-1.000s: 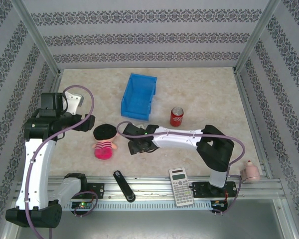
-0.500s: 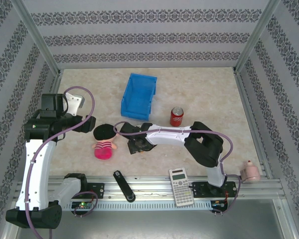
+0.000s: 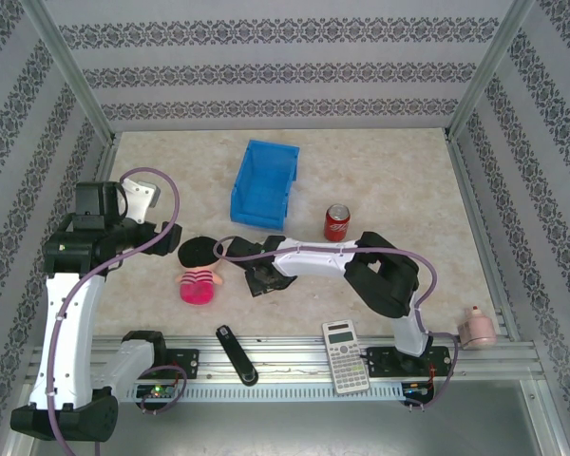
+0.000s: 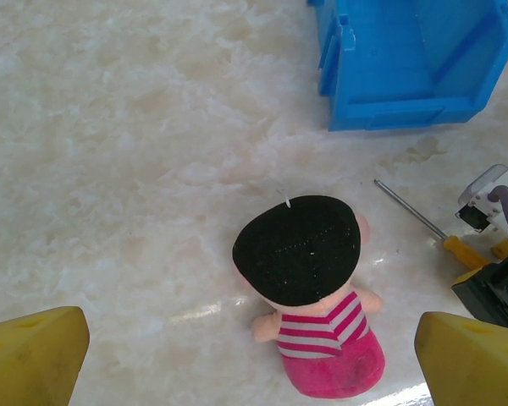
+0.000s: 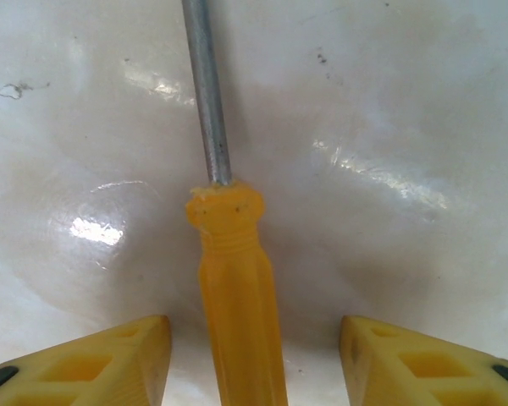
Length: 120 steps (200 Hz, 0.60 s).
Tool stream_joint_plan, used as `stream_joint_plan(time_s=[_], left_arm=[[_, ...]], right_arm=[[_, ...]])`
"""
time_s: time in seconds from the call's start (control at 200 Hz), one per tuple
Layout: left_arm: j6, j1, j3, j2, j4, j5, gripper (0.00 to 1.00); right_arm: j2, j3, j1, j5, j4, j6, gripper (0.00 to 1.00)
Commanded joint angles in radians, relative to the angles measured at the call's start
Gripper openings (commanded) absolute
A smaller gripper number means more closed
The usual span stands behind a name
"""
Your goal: Put the screwdriver in the bin
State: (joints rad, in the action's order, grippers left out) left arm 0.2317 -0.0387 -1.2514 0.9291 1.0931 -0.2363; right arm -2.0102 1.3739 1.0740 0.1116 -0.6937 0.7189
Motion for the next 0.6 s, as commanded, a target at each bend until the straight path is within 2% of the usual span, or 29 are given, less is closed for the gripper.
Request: stream_joint_plan(time_s=[0.0,0.105,0.24,0.31,0.435,0.515,0.594], left_arm=[[-0.003,0.008,0.009,-0.011,0.015,-0.025,0.99],[-0.012,0.008,0.015,-0.016,0.009,-0.031,0.99],[-0.010,0.008,0.013,-0.019,0.011,-0.028,0.99],[-0.006,0.008,0.014,-0.023,0.011,-0.025,0.99],[-0.002,0.008,0.015,-0.027,0.014,-0.035,0.99],[-0.005,0.008,0.013,-0.022,0.019,-0.040,0.99],[-0.007,0.008,0.010,-0.019,0.024,-0.041,0.99]], right_arm=[[-0.026,0.011,0.011,0.022,-0.050,-0.013,0.54],[-0.033,0.011,0.018,0.021,-0.049,-0.018,0.53],[-0.037,0.005,0.020,0.009,-0.047,-0.017,0.45],[-0.032,-0.006,0.020,0.002,-0.040,-0.013,0.37],[-0.019,-0.028,0.020,-0.004,-0.024,-0.004,0.32],[-0.012,-0.030,0.022,-0.009,-0.024,-0.011,0.21],[-0.006,-0.027,0.023,-0.010,-0.033,-0.019,0.19]])
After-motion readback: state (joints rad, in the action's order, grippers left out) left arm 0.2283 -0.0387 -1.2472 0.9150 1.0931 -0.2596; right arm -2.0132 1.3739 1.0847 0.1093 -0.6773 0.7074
